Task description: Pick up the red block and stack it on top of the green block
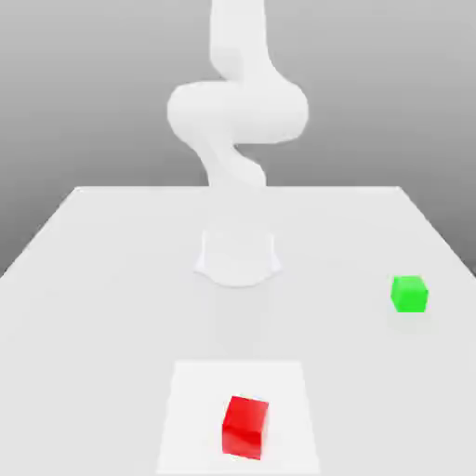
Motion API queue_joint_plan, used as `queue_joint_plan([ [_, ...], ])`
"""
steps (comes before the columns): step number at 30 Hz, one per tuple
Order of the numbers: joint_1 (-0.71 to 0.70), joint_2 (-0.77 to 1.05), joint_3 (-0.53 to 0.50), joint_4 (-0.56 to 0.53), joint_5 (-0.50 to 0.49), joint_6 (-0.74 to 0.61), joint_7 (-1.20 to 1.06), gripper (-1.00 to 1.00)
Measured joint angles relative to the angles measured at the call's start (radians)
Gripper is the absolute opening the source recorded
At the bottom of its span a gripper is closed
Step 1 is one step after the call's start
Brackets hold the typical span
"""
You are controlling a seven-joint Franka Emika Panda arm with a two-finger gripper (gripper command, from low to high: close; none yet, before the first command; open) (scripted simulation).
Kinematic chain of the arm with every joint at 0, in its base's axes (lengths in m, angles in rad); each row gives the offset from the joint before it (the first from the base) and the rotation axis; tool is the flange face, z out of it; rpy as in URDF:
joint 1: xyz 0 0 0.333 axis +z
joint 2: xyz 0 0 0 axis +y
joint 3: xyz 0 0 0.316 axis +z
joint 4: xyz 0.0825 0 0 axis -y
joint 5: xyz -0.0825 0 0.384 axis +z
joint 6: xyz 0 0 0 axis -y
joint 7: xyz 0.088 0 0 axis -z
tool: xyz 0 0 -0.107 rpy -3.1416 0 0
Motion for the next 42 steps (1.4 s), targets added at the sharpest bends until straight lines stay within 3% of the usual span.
queue_joint_plan([
  [15,-0.059,0.551,0.063,-0.149,-0.055,0.237,0.184,0.00],
  [23,-0.057,0.838,0.070,-0.226,-0.029,0.366,0.241,0.00],
  [28,-0.039,1.018,0.047,-0.211,-0.050,0.506,0.264,0.00],
  [29,-0.034,1.046,0.042,-0.207,-0.055,0.529,0.268,-1.00],
  [36,-0.035,1.048,0.042,-0.207,-0.058,0.532,0.271,-1.00],
  [42,-0.036,0.863,0.083,-0.241,-0.008,0.383,0.247,-1.00],
])
